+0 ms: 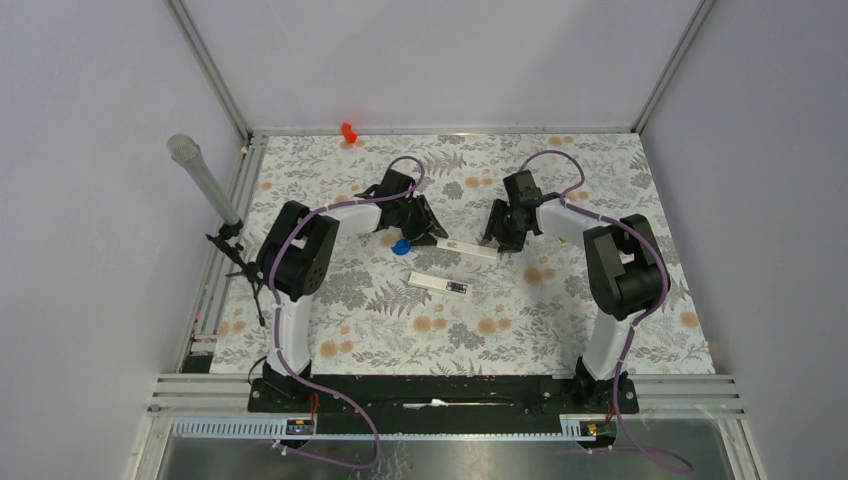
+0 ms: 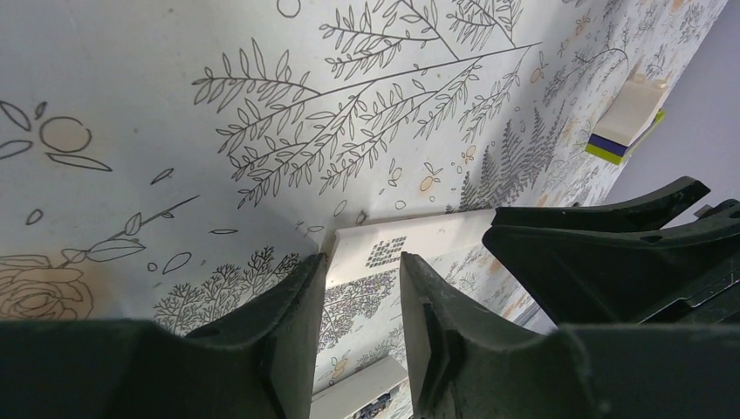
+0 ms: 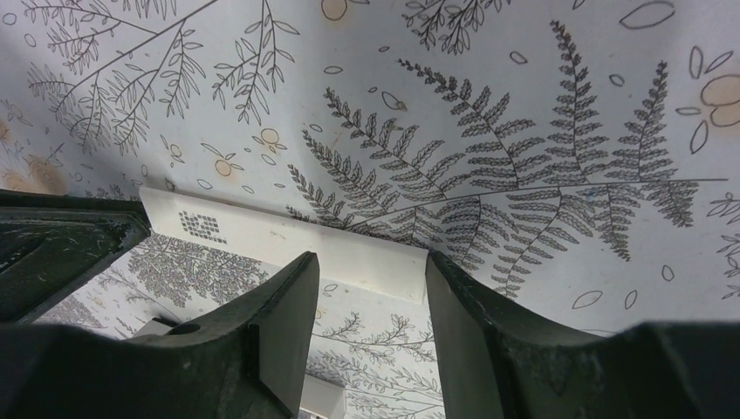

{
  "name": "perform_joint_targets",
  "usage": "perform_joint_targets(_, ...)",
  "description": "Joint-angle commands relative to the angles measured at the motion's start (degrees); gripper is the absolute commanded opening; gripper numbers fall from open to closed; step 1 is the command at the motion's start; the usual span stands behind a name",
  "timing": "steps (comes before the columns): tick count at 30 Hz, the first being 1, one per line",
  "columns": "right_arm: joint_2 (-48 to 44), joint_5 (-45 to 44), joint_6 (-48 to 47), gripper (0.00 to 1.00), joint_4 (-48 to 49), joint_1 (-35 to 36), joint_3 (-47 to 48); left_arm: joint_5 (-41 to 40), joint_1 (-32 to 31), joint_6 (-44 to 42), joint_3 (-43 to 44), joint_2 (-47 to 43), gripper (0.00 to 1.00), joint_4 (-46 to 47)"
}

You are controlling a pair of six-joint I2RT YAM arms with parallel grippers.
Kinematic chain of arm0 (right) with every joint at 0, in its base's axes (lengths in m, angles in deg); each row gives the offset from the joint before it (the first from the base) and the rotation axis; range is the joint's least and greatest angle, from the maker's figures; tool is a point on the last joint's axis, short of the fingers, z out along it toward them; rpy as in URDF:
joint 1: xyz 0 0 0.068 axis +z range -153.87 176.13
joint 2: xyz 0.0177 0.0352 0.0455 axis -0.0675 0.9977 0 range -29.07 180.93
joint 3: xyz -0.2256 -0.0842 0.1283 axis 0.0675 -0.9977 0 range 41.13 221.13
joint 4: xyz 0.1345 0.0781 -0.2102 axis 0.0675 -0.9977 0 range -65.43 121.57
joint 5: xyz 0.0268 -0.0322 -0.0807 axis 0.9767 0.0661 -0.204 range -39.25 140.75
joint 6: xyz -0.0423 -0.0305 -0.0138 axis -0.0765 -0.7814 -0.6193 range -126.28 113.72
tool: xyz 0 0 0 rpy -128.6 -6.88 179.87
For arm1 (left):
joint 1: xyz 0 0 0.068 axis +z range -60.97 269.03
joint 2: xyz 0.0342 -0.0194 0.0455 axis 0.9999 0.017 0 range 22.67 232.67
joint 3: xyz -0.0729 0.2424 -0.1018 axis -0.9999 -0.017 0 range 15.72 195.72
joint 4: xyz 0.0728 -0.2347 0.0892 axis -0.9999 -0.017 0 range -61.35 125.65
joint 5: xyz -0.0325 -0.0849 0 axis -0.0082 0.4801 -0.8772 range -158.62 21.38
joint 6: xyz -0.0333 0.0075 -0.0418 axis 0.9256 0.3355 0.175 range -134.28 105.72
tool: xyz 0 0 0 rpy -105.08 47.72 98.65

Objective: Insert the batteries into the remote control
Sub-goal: Pick up the battery cover at the center of the board.

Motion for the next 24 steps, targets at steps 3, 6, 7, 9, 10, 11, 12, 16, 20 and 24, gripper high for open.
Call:
perform_joint_targets(3,-2.7,7.2,3.0,0.54,-1.7,1.1,-0.3,5.5,-1.3,1.0,-2.0,-4.5,0.37,1.5)
perform_joint_targets(6,-4.9,8.2,3.6,0.54,-1.7,1.1,-1.6,5.4,-1.4,0.9,-3.5,-6.8,0.38,1.4)
perform_joint_targets(7,-5.6,8.5,3.7,0.54,-1.8,1.1,-2.1,5.3,-1.5,0.8,-3.9,-7.4,0.38,1.5)
perform_joint_targets(9,-7.1,9.0,3.9,0.54,-1.7,1.2,-2.8,5.1,-1.6,0.7,-4.9,-8.9,0.38,1.3)
perform_joint_targets(10,-7.9,9.3,3.9,0.54,-1.7,1.2,-3.1,4.8,-1.8,0.7,-5.5,-9.6,0.38,1.3)
perform_joint_targets(11,-8.7,9.5,4.0,0.54,-1.6,1.2,-3.6,4.7,-2.0,0.7,-6.1,-10.3,0.38,1.3)
perform_joint_targets(12,-9.4,9.8,4.0,0.53,-1.5,1.2,-4.2,4.5,-2.2,0.7,-6.7,-11.0,0.38,1.4)
perform_joint_targets(16,-12.1,10.9,4.0,0.53,-1.3,1.3,-6.2,3.6,-3.1,0.6,-9.5,-14.2,0.38,1.6)
perform_joint_targets(20,-14.7,11.9,3.9,0.53,-1.4,2.2,-8.2,2.8,-3.7,1.4,-13.7,-17.5,0.37,2.3)
perform_joint_targets(24,-17.2,12.2,3.9,0.52,-1.4,4.6,-10.1,1.5,-4.3,2.0,-18.2,-21.8,0.38,2.8)
